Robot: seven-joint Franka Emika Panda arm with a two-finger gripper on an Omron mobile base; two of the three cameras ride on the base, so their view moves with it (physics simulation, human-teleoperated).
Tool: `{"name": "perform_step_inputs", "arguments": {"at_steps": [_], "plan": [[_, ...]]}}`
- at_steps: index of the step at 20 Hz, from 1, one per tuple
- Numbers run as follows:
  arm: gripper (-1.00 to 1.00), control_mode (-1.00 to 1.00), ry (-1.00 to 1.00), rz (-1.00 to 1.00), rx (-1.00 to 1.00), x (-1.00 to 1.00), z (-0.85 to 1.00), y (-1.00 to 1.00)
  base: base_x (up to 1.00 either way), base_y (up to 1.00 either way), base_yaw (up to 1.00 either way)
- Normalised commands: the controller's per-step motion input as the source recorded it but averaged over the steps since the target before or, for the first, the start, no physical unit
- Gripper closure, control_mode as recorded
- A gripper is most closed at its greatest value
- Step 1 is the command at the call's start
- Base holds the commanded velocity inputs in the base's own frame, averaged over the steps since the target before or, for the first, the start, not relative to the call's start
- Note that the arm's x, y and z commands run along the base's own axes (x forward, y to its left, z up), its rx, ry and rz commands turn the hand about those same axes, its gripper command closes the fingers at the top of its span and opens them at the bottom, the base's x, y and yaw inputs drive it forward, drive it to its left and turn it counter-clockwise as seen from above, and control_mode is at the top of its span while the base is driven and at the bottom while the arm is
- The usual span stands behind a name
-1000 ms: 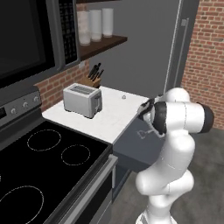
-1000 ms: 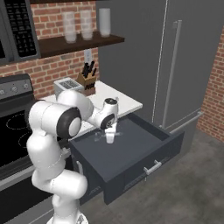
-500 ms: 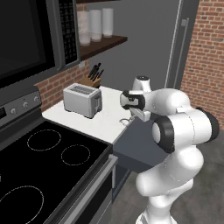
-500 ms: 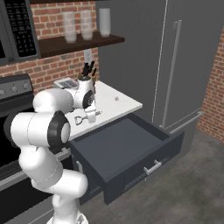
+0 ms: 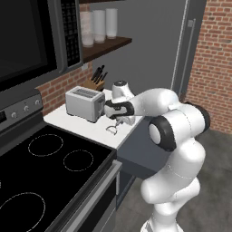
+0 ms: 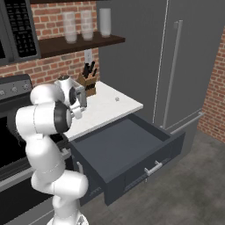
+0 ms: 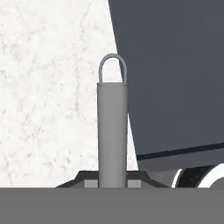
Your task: Pick the peeler from the drawer and place it on the counter.
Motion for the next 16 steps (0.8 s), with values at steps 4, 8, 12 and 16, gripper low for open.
{"name": "perform_step_inputs", "arguments": {"at_steps": [4,8,12,16], "plan": [[-1.00,-1.00,0.03,0.18,-0.02,0.67,-0.74,0.27,0.00,0.00,0.00],[-1.00,-1.00,0.00,0.12,0.00,0.67,-0.14,-0.01,0.00,0.00,0.00],[-1.00,-1.00,0.00,0.06,0.01,0.35,0.02,-0.23,0.00,0.00,0.00],[-1.00,-1.00,-0.02,0.02,0.02,-0.08,0.56,-0.27,0.00,0.00,0.00]]}}
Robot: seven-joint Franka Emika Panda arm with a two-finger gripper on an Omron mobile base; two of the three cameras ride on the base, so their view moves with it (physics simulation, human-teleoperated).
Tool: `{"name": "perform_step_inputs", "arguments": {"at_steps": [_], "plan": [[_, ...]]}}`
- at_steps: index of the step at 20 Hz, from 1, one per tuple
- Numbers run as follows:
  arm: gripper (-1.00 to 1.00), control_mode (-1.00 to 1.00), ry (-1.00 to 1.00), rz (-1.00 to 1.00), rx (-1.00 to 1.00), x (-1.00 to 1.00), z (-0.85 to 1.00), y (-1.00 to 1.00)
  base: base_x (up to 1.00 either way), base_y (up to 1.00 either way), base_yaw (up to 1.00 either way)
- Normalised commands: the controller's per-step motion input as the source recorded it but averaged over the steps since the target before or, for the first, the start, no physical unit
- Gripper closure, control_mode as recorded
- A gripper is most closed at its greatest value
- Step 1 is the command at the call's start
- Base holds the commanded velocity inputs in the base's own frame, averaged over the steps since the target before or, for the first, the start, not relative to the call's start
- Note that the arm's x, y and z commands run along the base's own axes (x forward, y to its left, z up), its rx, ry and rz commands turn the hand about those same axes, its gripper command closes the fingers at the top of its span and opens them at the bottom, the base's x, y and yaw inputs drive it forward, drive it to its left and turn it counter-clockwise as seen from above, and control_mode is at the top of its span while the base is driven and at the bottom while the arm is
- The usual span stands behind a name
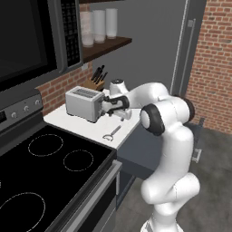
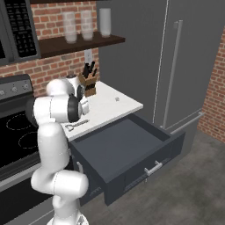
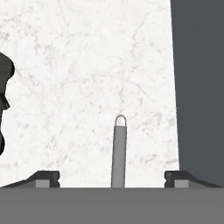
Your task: Pick the peeler from the drawer and place it on the counter.
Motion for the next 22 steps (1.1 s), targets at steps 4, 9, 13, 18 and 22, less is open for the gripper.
{"name": "perform_step_inputs", "arguments": {"at_steps": [4,9,13,18,22], "plan": [[-1.00,-1.00,-0.24,0.00,0.12,-0.87,0.91,-0.84,0.00,0.00,0.00],[-1.00,-1.00,-0.16,0.00,0.10,-1.00,0.18,-1.00,0.00,0.00,0.00],[-1.00,-1.00,-0.09,-0.01,0.10,-0.95,0.00,-1.00,0.00,0.00,0.00],[-1.00,-1.00,-0.09,0.00,0.11,-0.80,0.07,-1.00,0.00,0.00,0.00],[-1.00,-1.00,-0.02,-0.03,0.09,-0.16,0.05,-0.56,0.00,0.00,0.00]]}}
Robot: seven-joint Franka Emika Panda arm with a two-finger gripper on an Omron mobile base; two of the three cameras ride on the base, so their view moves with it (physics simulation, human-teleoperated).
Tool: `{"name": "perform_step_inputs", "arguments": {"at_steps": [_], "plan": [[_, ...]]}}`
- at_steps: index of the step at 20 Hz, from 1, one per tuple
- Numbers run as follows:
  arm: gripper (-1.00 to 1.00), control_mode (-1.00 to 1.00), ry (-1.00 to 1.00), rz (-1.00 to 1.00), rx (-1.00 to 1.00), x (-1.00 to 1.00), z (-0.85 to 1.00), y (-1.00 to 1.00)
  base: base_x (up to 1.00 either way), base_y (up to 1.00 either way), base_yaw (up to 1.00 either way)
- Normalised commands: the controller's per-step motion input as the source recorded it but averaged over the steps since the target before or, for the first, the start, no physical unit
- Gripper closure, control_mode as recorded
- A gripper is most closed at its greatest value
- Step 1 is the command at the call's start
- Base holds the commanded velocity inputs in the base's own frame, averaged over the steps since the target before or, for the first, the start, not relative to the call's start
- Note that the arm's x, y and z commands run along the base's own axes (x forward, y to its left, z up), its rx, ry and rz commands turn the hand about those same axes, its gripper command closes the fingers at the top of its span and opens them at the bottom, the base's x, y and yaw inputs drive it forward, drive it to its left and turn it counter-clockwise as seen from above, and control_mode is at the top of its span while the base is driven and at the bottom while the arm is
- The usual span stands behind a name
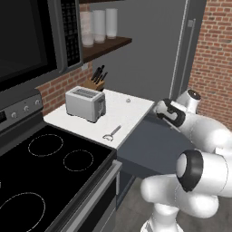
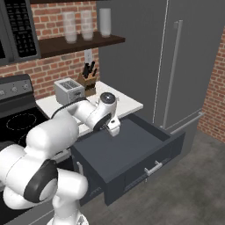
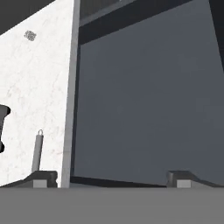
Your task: Pick the peeler from the drawer and place it on the counter.
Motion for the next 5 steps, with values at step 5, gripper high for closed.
{"name": "perform_step_inputs", "arguments": {"at_steps": [5], "plan": [[-1.00,-1.00,0.00,0.00,-0.01,-0.01,0.00,0.00,0.00,0.00,0.00]]}}
